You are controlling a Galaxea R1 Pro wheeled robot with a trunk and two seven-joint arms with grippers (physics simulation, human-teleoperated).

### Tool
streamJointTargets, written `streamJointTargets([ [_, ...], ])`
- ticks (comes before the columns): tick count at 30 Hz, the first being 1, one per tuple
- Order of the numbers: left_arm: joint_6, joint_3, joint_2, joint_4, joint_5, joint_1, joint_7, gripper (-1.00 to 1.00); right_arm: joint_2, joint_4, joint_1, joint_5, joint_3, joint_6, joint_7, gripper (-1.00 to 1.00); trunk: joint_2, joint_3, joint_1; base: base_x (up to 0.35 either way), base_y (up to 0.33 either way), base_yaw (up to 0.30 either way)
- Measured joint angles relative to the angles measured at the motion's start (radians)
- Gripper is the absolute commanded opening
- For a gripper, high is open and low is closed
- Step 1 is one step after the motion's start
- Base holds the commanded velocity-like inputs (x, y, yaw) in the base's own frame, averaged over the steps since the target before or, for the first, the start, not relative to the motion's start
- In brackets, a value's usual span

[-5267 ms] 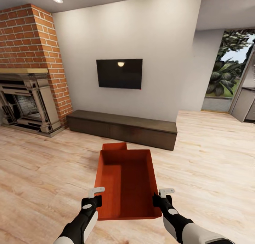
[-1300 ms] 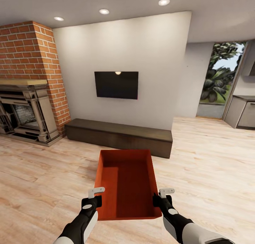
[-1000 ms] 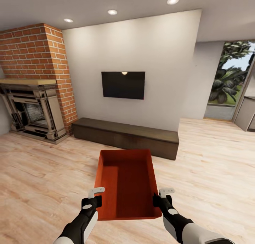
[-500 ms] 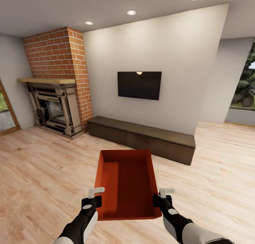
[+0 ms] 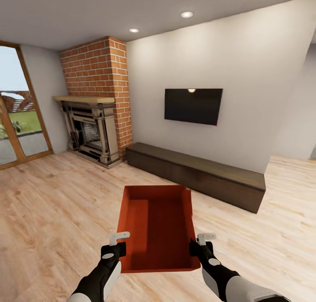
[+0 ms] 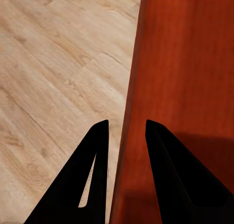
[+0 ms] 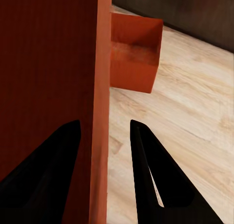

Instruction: Move the two storage containers from the living room to the garage. In the garage, place one container on the floor and stack the other container on top of it (either order is fine).

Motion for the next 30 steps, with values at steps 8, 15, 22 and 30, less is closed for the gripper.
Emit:
streamJointTargets([
  [8,0.000,-0.002,0.000,0.000,0.001,0.000,0.000,-1.00,-0.001,0.000,0.000,0.000,-0.001,0.000,0.001,-1.00,0.000,0.000,0.000,0.000,0.000,0.274],
  [15,0.000,-0.002,0.000,-0.001,0.000,0.000,0.000,-1.00,0.000,0.000,0.000,-0.003,0.001,-0.001,0.001,-1.00,0.000,0.000,0.000,0.000,0.000,0.289],
  [22,0.000,-0.003,0.001,-0.001,0.002,0.000,0.000,-1.00,0.000,0.000,0.000,-0.003,0.001,-0.001,0.001,-1.00,0.000,0.000,0.000,0.000,0.000,0.299],
  [30,0.000,-0.001,0.000,-0.001,0.000,0.000,0.000,-1.00,0.000,0.000,0.000,-0.003,0.001,-0.001,0.001,-1.00,0.000,0.000,0.000,0.000,0.000,0.300],
])
